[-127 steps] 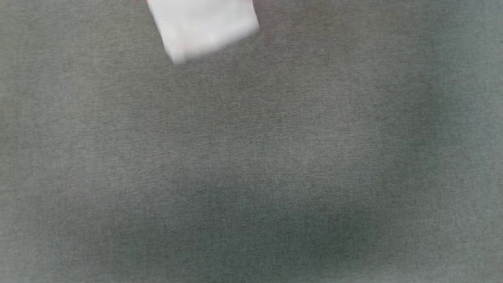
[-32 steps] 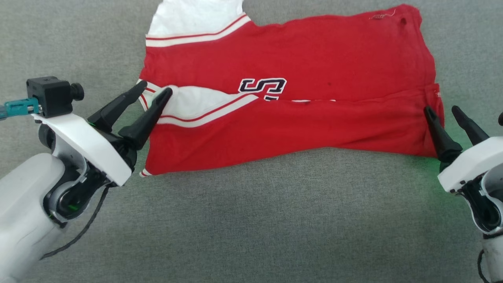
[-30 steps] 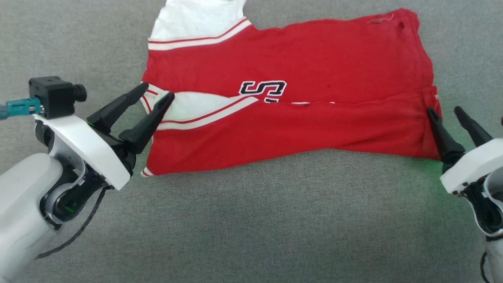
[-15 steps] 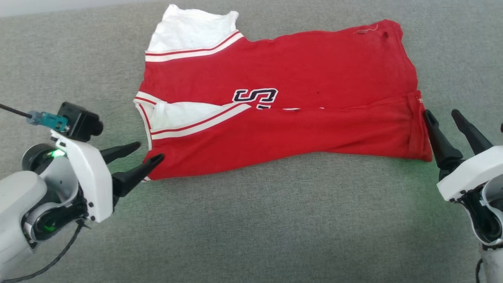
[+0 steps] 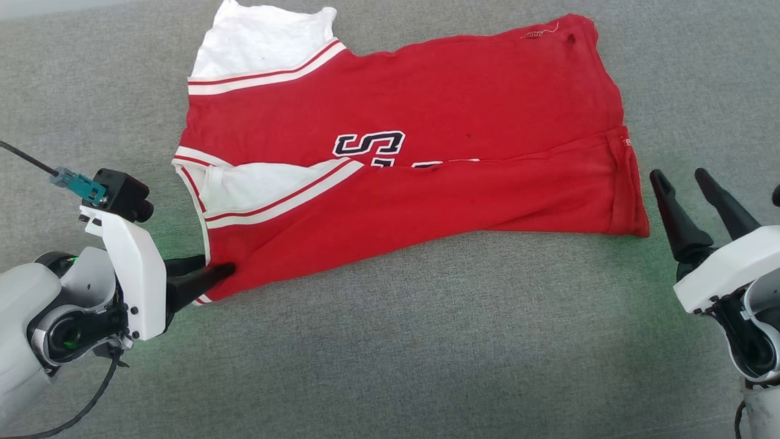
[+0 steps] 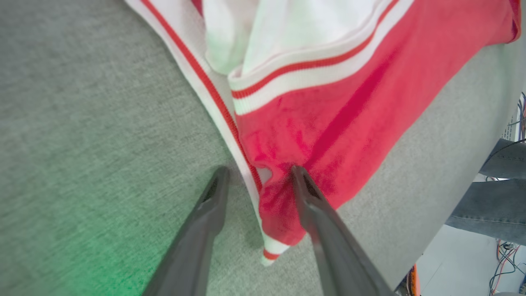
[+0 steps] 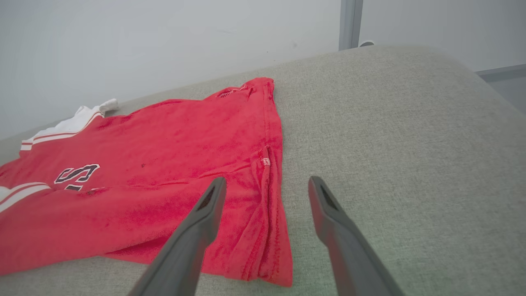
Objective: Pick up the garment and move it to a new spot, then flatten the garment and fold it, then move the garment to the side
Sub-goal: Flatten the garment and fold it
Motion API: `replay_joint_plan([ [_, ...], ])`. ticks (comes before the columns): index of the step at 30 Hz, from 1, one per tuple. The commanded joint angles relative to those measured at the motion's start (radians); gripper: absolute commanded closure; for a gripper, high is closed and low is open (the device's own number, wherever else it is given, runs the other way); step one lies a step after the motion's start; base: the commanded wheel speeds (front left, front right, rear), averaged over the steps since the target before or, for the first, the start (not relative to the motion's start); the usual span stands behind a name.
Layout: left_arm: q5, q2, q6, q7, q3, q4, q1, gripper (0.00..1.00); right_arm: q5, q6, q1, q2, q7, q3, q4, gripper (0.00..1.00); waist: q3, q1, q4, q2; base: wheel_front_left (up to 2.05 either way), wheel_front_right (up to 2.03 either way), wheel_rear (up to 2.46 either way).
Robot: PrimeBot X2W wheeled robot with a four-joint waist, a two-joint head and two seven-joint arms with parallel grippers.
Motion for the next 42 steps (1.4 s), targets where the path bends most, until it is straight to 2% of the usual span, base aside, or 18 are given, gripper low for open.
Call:
replay_joint_plan([
  [1, -0.008, -0.045, 0.002, 0.023, -0.043, 0.001, 0.042, 1.0, -0.008, 0.0, 0.007, -0.007, 0.012, 0.009, -0.006, 0.0, 0.002, 0.0, -0.003, -0.0001, 0.0, 0.0, 0.0],
  [5, -0.013, -0.043, 0.002, -0.001, -0.032, 0.002, 0.03, 1.0, -0.021, 0.0, 0.001, -0.047, 0.088, 0.055, -0.009, 0.0, 0.007, 0.0, -0.006, -0.0001, 0.0, 0.0, 0.0],
  [13, 0.007, -0.052, 0.003, -0.026, -0.031, -0.014, 0.004, 1.0, -0.032, 0.0, -0.051, -0.182, 0.373, 0.179, -0.022, 0.0, 0.024, 0.0, 0.011, -0.0001, 0.0, 0.0, 0.0],
  [18, 0.013, -0.068, 0.003, -0.049, -0.03, -0.026, -0.016, 1.0, -0.034, -0.001, -0.114, -0.199, 0.468, 0.194, 0.03, 0.0, 0.038, 0.0, 0.036, -0.0001, 0.0, 0.0, 0.0],
  [21, 0.013, -0.081, 0.003, -0.073, -0.029, -0.031, -0.024, 1.0, -0.027, -0.001, -0.136, -0.176, 0.504, 0.202, 0.107, 0.0, 0.042, 0.0, 0.053, -0.0001, 0.0, 0.0, 0.0],
  [22, 0.014, -0.085, 0.003, -0.08, -0.029, -0.03, -0.024, 1.0, -0.02, 0.0, -0.139, -0.169, 0.512, 0.208, 0.13, 0.09, 0.042, 0.0, 0.059, -0.0001, 0.0, 0.0, 0.0],
  [23, 0.016, -0.089, 0.003, -0.084, -0.029, -0.029, -0.024, 1.0, -0.009, 0.0, -0.141, -0.159, 0.515, 0.213, 0.151, 0.56, 0.042, 0.0, 0.063, -0.0001, 0.0, 0.0, 0.0],
  [25, 0.018, -0.094, 0.003, -0.101, -0.029, -0.027, -0.022, 1.0, -0.002, 0.0, -0.148, -0.154, 0.511, 0.221, 0.182, 1.0, 0.04, 0.0, 0.07, -0.0001, 0.0, 0.0, 0.0],
  [29, 0.015, -0.091, 0.003, -0.136, -0.029, -0.029, -0.008, 1.0, 0.013, 0.0, -0.149, -0.164, 0.495, 0.231, 0.209, 1.0, 0.027, 0.0, 0.076, -0.0001, 0.0, 0.0, 0.0],
  [35, 0.013, -0.059, 0.003, -0.18, -0.029, -0.07, 0.027, 1.0, 0.03, 0.0, -0.125, -0.198, 0.468, 0.234, 0.185, 1.0, -0.008, 0.0, 0.079, -0.0001, 0.0, 0.0, 0.0],
  [42, 0.003, 0.032, 0.002, -0.242, -0.031, -0.199, 0.095, 1.0, 0.074, -0.001, -0.038, -0.284, 0.483, 0.23, 0.095, 1.0, -0.047, 0.0, 0.095, -0.0001, 0.0, 0.0, 0.0],
])
